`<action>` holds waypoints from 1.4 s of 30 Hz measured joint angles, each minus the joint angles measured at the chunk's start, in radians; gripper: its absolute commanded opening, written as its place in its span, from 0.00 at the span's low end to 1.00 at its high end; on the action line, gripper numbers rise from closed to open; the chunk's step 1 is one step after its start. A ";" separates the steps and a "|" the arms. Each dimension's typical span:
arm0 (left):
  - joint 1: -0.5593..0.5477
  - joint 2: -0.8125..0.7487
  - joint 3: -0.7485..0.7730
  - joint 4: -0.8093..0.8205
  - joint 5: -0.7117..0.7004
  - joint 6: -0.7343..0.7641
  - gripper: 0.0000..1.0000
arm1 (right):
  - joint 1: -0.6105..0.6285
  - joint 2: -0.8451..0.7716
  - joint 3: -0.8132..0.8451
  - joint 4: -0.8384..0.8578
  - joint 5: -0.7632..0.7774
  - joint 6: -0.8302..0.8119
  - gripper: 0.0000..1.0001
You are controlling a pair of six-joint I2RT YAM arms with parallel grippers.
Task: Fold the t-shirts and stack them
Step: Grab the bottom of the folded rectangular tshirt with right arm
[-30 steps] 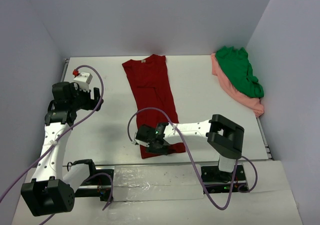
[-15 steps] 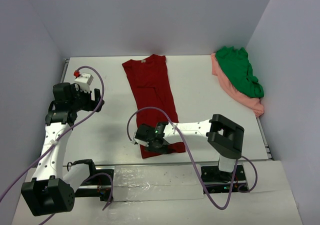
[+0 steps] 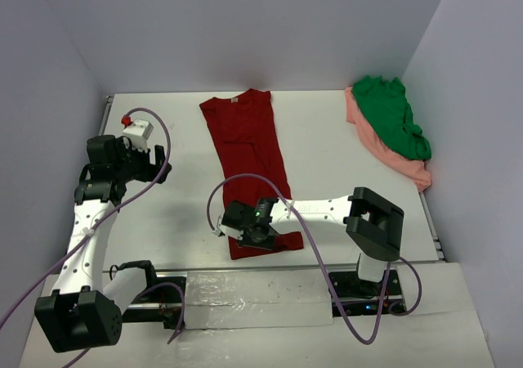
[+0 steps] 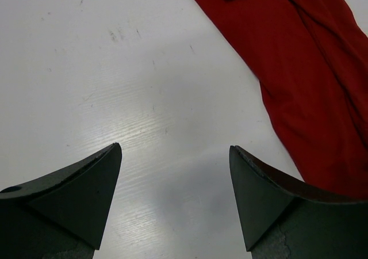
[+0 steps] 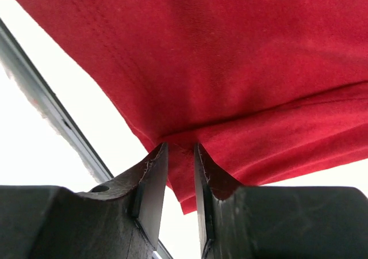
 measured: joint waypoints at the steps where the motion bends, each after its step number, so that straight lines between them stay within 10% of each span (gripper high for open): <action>1: 0.000 0.001 0.000 0.000 0.002 0.000 0.85 | 0.000 0.000 0.000 0.000 0.005 0.000 0.32; 10: 0.000 0.002 0.000 0.000 0.011 0.000 0.84 | 0.000 0.000 0.000 0.000 0.011 -0.003 0.28; 19: 0.000 0.002 0.000 0.000 0.016 0.000 0.84 | 0.000 0.026 0.000 -0.018 0.002 -0.007 0.00; 31: 0.000 0.002 0.000 0.000 0.031 0.000 0.84 | 0.000 0.045 -0.001 -0.021 -0.015 -0.010 0.00; 36: 0.000 0.002 0.000 0.000 0.034 0.000 0.84 | 0.000 0.039 -0.001 -0.013 -0.010 -0.008 0.34; 42: 0.000 0.002 0.000 0.000 0.034 0.000 0.84 | 0.000 0.025 -0.001 -0.005 -0.005 -0.011 0.48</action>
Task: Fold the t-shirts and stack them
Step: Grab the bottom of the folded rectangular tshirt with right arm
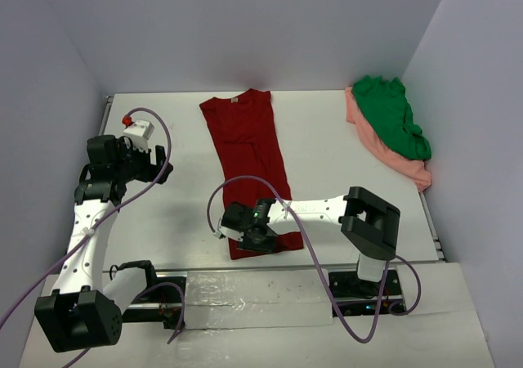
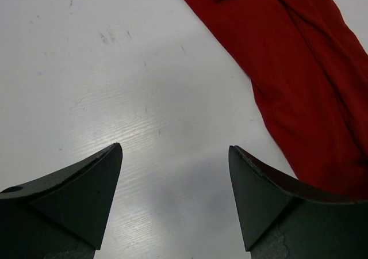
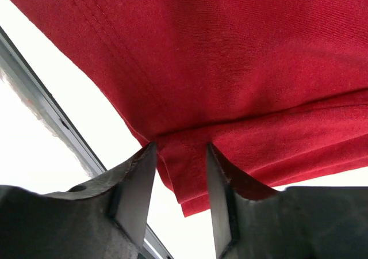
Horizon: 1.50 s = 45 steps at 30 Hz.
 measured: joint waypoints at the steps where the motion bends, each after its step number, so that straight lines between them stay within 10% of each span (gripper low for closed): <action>1: 0.000 0.000 0.000 0.000 0.000 0.000 0.84 | 0.000 0.000 0.000 0.000 0.000 0.000 0.48; 10: 0.000 0.000 0.000 0.000 0.001 0.000 0.84 | 0.000 0.000 0.000 -0.001 -0.006 0.000 0.45; 21: 0.000 0.002 0.000 -0.001 0.007 0.000 0.83 | 0.000 0.000 0.000 0.000 -0.006 0.001 0.09; 45: 0.000 0.024 0.000 -0.002 0.024 0.004 0.83 | 0.000 -0.108 0.000 0.044 -0.037 0.000 0.00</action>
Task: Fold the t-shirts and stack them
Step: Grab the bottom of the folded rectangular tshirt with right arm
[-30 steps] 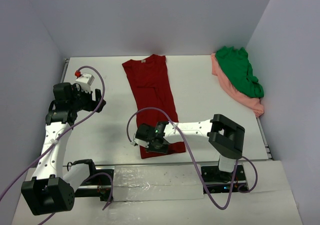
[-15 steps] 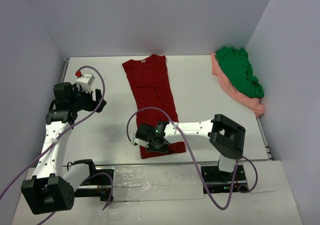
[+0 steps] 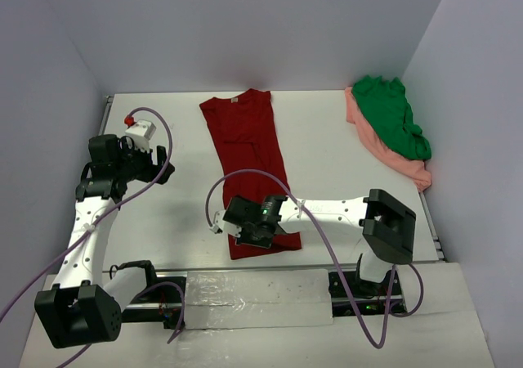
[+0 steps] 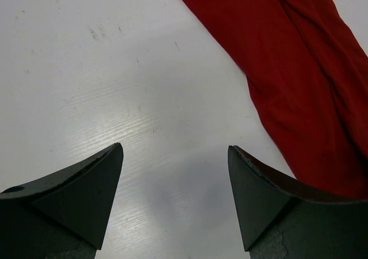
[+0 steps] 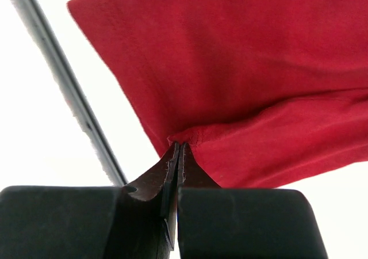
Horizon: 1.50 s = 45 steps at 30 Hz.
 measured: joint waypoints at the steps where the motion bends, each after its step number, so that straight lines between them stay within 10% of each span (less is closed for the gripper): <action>1: 0.000 0.001 0.000 -0.001 0.001 0.000 0.83 | 0.000 0.000 0.000 -0.001 -0.010 -0.001 0.00; 12: 0.000 0.003 0.000 -0.010 0.006 0.013 0.83 | 0.014 0.031 -0.002 -0.011 -0.124 -0.034 0.44; 27: 0.000 0.009 0.000 -0.014 0.014 0.018 0.83 | 0.031 -0.018 -0.106 0.070 0.082 -0.060 0.55; 45: 0.000 0.021 0.000 -0.021 0.027 0.021 0.83 | 0.031 -0.017 -0.117 0.034 -0.053 -0.060 0.56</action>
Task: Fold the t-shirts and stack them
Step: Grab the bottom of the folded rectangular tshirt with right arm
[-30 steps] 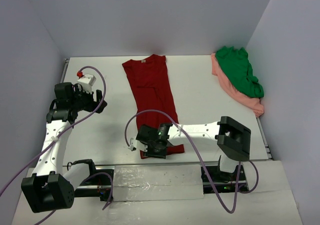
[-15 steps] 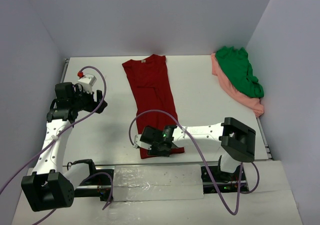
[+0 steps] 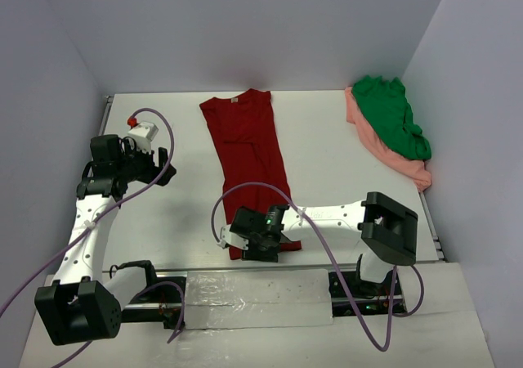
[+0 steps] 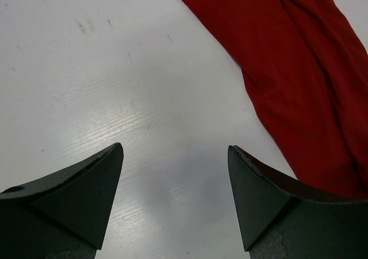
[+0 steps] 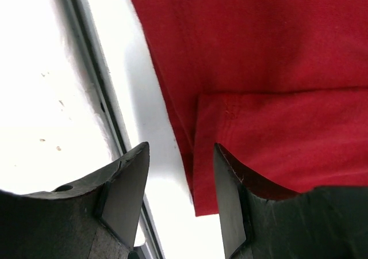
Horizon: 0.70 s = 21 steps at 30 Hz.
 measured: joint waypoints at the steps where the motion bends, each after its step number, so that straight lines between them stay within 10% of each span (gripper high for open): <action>1: 0.000 0.000 0.000 0.000 0.001 0.000 0.83 | 0.000 0.000 0.000 0.000 -0.006 0.000 0.55; 21: 0.000 0.002 0.000 0.000 0.001 0.001 0.83 | 0.000 0.064 -0.002 0.047 0.056 -0.007 0.46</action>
